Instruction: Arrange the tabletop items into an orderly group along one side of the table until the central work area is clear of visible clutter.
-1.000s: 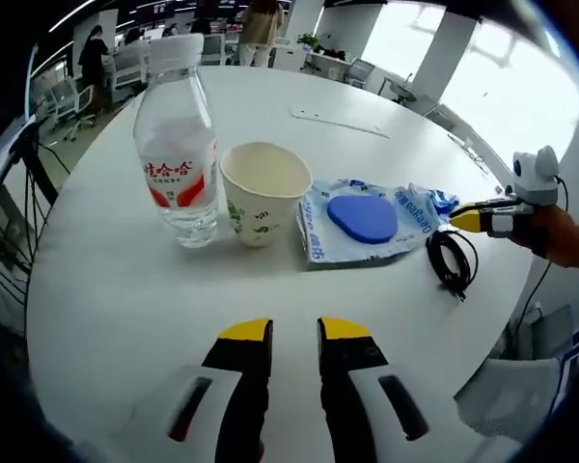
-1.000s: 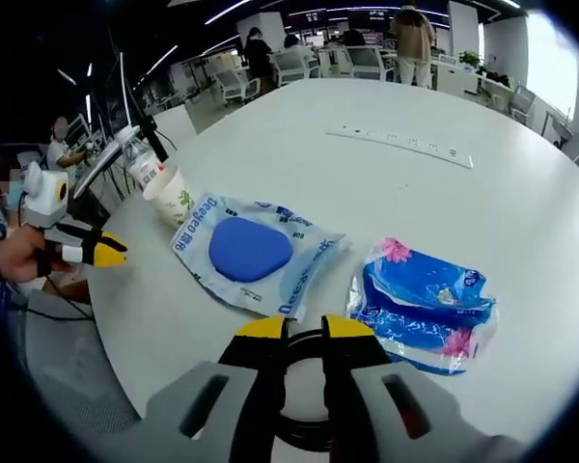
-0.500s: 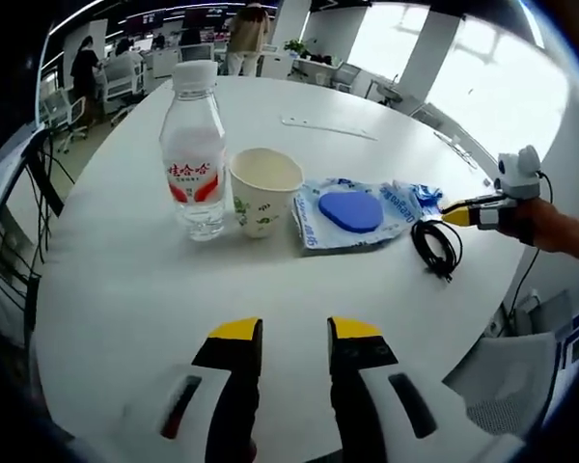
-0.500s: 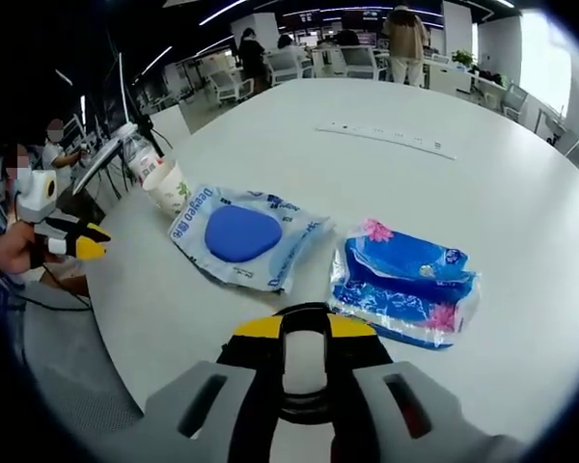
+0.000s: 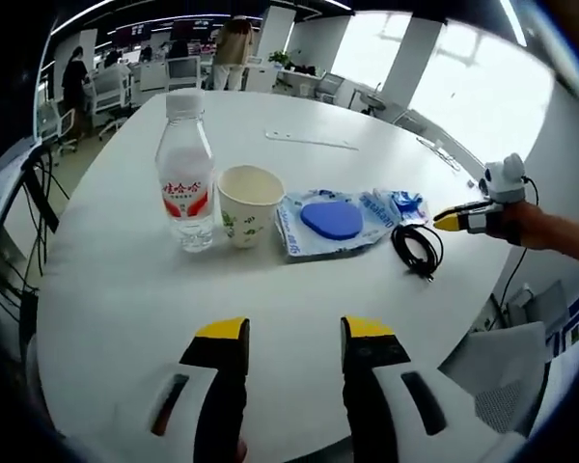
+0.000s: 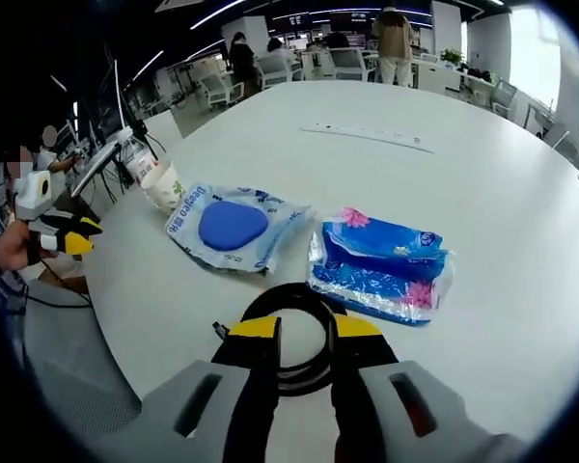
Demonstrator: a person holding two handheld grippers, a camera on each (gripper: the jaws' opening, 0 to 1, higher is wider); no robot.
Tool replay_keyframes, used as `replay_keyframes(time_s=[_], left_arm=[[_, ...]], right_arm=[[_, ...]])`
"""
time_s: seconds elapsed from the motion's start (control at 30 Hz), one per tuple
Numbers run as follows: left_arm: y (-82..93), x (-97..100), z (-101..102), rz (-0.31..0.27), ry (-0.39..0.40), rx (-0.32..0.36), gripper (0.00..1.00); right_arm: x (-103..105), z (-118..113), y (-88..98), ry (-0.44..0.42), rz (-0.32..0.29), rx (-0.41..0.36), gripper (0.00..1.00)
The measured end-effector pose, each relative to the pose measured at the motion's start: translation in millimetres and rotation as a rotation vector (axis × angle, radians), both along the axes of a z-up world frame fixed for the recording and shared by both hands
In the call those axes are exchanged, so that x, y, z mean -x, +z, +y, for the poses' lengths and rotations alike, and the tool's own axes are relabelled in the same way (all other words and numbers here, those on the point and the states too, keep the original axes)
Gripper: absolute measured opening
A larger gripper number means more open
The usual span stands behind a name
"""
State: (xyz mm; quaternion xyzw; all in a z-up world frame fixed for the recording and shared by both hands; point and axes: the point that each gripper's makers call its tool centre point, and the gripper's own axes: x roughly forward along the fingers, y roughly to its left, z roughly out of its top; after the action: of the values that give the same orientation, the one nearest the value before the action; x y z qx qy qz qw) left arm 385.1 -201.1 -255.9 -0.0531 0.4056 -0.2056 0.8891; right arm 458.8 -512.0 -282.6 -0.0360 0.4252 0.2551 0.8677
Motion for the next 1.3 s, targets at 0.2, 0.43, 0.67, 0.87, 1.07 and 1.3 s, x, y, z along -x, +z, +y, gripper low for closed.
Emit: replay_keyframes(time_s=[0.2, 0.43, 0.67, 0.87, 1.07, 1.3], left_arm=[[2.1, 7.0, 4.9, -0.008, 0.001, 0.003, 0.38], [2.2, 12.9, 9.6, -0.005, 0.003, 0.0, 0.38], [8.6, 14.0, 13.7, -0.014, 0.019, 0.008, 0.38], [10.4, 16.7, 16.9, -0.013, 0.029, 0.004, 0.38], [10.8, 18.9, 20.9, -0.011, 0.042, -0.001, 0.38], [10.4, 19.5, 21.9, -0.007, 0.043, -0.003, 0.37]], right_arm=[[4.2, -9.1, -1.9, -0.015, 0.004, 0.011, 0.18], [5.8, -12.6, -8.5, -0.023, 0.017, 0.014, 0.18], [2.2, -16.2, -27.8, -0.031, 0.049, 0.034, 0.18], [0.9, -15.0, -40.0, -0.03, 0.072, 0.053, 0.16], [2.3, -16.8, -45.9, 0.012, 0.073, 0.103, 0.14], [4.6, -17.2, -46.9, 0.053, 0.071, 0.133, 0.1]])
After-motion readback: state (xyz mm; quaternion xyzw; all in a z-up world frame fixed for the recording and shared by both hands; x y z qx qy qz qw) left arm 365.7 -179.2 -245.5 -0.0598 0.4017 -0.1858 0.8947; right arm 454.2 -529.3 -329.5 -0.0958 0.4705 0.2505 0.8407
